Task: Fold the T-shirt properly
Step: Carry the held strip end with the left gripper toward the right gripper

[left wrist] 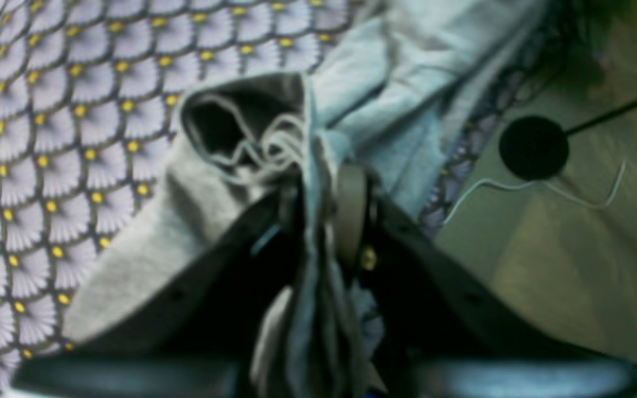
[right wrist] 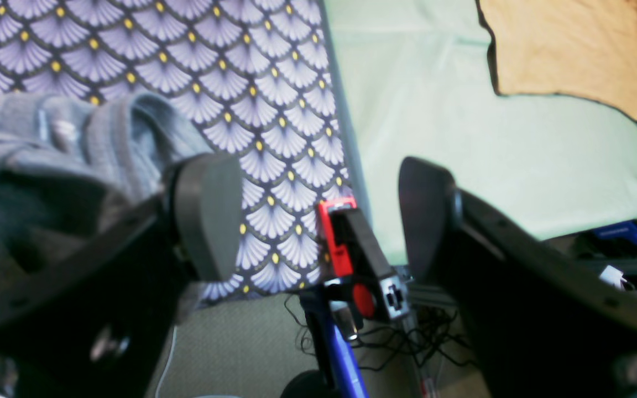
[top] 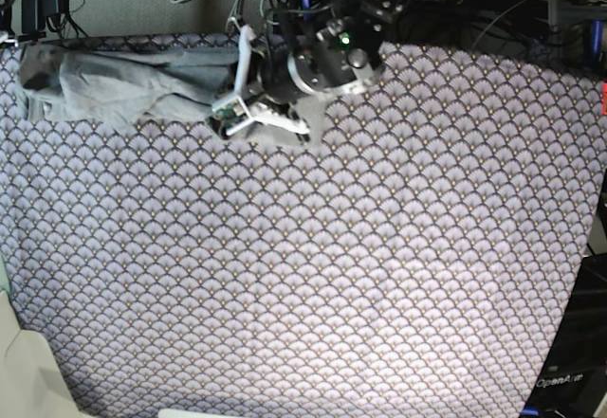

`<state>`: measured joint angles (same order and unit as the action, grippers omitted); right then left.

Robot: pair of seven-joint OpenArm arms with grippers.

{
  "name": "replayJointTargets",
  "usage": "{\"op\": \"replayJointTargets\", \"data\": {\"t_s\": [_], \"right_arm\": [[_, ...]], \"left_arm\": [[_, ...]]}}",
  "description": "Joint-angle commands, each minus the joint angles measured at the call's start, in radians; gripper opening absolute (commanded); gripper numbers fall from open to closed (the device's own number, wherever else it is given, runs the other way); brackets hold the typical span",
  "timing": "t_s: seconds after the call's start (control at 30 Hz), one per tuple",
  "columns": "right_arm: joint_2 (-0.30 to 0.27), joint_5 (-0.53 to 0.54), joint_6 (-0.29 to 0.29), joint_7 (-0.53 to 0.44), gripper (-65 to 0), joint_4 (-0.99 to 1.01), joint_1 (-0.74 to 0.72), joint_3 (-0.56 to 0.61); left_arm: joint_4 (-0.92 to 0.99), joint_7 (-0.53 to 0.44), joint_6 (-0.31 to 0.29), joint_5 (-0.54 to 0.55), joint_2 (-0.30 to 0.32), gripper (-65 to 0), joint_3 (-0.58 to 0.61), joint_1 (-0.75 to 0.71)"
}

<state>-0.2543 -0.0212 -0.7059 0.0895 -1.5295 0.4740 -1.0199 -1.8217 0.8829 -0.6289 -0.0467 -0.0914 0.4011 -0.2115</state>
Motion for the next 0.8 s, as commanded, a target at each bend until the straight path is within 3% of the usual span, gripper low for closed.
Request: {"op": "replayJointTargets", "data": {"t_s": [0.0,0.1,0.43,0.77], "right_arm": [[-0.021,0.014,0.008,-0.024,-20.0,-0.018,0.004,-0.009],[-0.021,0.014,0.008,-0.024,-20.0,-0.018,0.004,-0.009],[-0.021,0.014,0.008,-0.024,-20.0,-0.018,0.004,-0.009],[-0.021,0.014,0.008,-0.026,-20.0,-0.018,0.004,-0.009]], "left_arm": [[-0.017,-0.028,0.011,0.018,-0.012,-61.1,0.009,0.014],[-0.016,-0.028,0.033,0.018,-0.015,-61.1,0.009,0.017],[0.096,-0.028,0.033,0.018,-0.017,-61.1,0.074,0.063],[0.092,-0.029,0.033,0.018,-0.017,-60.8,0.092,0.063]]}}
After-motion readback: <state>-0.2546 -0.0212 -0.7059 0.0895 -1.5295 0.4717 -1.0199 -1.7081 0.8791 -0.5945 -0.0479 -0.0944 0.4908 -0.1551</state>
